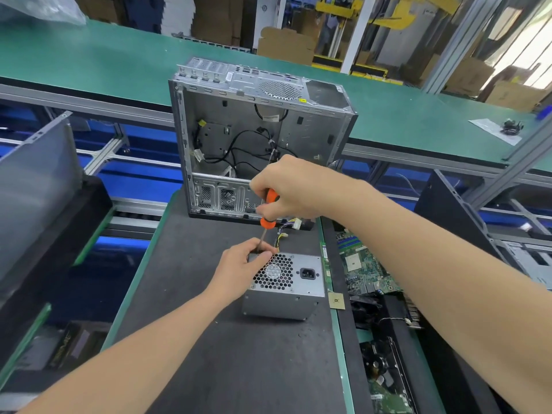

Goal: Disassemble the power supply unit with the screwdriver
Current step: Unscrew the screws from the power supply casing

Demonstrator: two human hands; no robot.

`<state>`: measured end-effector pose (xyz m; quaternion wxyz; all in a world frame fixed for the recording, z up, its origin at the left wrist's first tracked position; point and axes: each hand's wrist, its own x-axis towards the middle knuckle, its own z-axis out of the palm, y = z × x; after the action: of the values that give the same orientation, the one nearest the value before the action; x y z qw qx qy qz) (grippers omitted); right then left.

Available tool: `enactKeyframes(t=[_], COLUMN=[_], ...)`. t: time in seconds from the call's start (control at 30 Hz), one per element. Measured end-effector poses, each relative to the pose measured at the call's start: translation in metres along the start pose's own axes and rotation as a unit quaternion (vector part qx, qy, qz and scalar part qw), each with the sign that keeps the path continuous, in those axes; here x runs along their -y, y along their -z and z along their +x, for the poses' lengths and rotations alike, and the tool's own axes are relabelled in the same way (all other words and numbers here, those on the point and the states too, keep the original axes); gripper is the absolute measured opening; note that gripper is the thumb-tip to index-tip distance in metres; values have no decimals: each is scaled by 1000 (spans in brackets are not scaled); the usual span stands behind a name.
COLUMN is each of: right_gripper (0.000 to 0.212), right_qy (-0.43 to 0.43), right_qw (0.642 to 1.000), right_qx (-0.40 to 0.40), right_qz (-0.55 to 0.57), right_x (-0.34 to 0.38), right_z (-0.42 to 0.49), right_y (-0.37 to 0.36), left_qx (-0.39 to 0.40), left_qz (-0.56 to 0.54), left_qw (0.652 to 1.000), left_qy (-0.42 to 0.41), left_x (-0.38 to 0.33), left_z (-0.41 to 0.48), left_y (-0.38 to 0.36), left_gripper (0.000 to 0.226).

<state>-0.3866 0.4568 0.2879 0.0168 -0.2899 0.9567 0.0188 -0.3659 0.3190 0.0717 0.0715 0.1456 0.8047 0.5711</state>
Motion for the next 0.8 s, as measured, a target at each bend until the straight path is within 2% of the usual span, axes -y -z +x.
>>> enactKeyframes(t=[0.13, 0.23, 0.33, 0.37, 0.43, 0.47, 0.53, 0.57, 0.7, 0.8], right_gripper=[24, 21, 20, 23, 32, 30, 12, 6, 33, 27], right_qy=[110, 111, 8, -56, -218, -275, -306, -295, -185, -54], right_qw=[992, 992, 1000, 998, 971, 955, 944, 948, 978, 996], right_qx=[54, 67, 11, -28, -94, -113, -121, -120, -99, -44], right_qz=[-10, -10, 12, 20, 20, 15, 11, 11, -18, -57], right_x=[-3, -1, 8, 15, 31, 38, 44, 44, 37, 28], right_z=[4, 3, -1, -1, 3, 7, 14, 16, 22, 25], right_y=[12, 15, 6, -1, -10, -13, -19, -19, -18, -11], left_qx=[-1, -7, -14, -17, -20, -19, -13, -8, -10, 5], left_qz=[14, 22, 38, 39, 47, 47, 31, 18, 18, 38], left_qw=[1000, 1000, 999, 999, 999, 999, 999, 1000, 1000, 999], left_qy=[-3, -7, -1, 2, 7, 7, 6, 7, 7, 18], left_x=[-1, -5, -8, -9, -10, -10, -9, -9, -3, 1], left_z=[-1, -3, -4, -4, -4, -5, -8, -9, -5, 2], left_y=[0, 0, 0, 0, -2, -3, -4, -4, -2, 0], left_gripper=[22, 34, 38, 37, 35, 34, 30, 30, 32, 35])
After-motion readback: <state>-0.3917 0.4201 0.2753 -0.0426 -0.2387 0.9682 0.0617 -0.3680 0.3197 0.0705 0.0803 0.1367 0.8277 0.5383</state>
